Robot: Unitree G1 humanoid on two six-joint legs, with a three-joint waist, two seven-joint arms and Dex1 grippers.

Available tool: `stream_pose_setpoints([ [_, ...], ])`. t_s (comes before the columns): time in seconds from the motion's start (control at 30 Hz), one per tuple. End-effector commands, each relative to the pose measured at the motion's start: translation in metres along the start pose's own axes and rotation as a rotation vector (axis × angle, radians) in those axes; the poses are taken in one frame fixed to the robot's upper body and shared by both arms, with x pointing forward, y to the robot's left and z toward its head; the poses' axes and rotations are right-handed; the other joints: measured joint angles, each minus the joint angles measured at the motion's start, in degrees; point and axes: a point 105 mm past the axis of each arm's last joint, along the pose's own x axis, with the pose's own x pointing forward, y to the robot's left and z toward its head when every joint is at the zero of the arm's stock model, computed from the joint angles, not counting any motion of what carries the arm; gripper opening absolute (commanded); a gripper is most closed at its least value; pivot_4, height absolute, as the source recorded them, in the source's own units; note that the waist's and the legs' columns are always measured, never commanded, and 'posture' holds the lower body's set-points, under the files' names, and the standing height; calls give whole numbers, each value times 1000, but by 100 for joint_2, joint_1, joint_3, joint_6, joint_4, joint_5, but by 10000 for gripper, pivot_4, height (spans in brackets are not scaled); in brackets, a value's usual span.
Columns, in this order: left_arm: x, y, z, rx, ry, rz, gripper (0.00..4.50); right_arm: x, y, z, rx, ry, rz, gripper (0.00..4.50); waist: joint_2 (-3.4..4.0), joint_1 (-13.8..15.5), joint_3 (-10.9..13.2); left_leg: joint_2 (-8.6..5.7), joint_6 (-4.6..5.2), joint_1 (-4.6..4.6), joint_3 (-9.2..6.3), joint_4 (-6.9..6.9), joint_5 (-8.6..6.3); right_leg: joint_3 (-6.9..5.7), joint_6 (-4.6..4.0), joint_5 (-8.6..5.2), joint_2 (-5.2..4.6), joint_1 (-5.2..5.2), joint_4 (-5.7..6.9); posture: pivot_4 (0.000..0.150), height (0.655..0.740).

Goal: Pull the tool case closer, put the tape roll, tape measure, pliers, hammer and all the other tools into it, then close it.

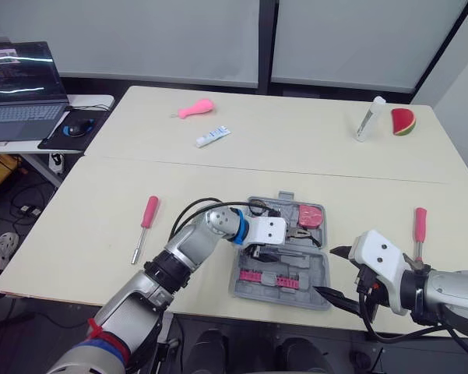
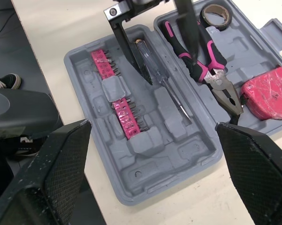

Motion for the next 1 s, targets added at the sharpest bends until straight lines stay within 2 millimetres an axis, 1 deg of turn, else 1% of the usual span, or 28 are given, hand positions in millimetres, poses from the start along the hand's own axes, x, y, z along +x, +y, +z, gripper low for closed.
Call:
stream_pose_setpoints([
  [0.03,-13,15,23,39,-64,60,44877,-4,0,9,-40,-28,-22,45000,0,1,0,0,0,0,0,0,0,0,0,0,0,0,1,1500,7400],
  [0.13,-18,15,25,32,-75,47,44877,-4,0,9,-39,-30,-24,45000,0,-1,0,0,0,0,1,0,0,0,0,0,0,0,2,1500,7400],
  [0.23,-18,9,19,28,-76,-4,38603,-3,-2,10,-40,-36,-28,45000,0,-3,0,0,0,2,1,0,0,1,0,0,0,0,3,1500,7400],
  [0.43,-11,-3,5,26,-48,-86,20117,-2,-4,11,-41,-43,-33,45000,0,1,0,0,1,3,0,0,1,0,0,0,0,-1,5,1500,7400],
  [0.5,-7,-5,1,25,-39,-96,14356,-1,-4,12,-40,-45,-35,45000,0,1,0,-1,1,2,0,1,1,0,0,0,0,0,4,1500,7400],
  [0.63,-1,-9,-7,28,-16,-111,1358,-1,-4,11,-39,-45,-36,45000,0,2,0,-1,1,2,0,1,1,1,0,0,0,-1,5,1500,7400],
  [0.67,1,-10,-9,29,-9,-117,237,-1,-3,11,-39,-45,-37,45000,0,1,0,-1,1,2,0,1,1,0,0,0,0,-1,5,1500,7400],
  [0.9,9,-16,-24,16,35,-126,237,-2,-4,11,-40,-42,-39,45000,0,0,0,-1,2,2,0,1,1,0,0,0,0,-1,6,1500,7400],
  [1.0,12,-19,-36,10,72,-121,237,-3,-4,11,-41,-40,-40,45000,0,0,-2,-1,2,3,0,1,1,0,0,0,0,0,7,1500,7400],
])
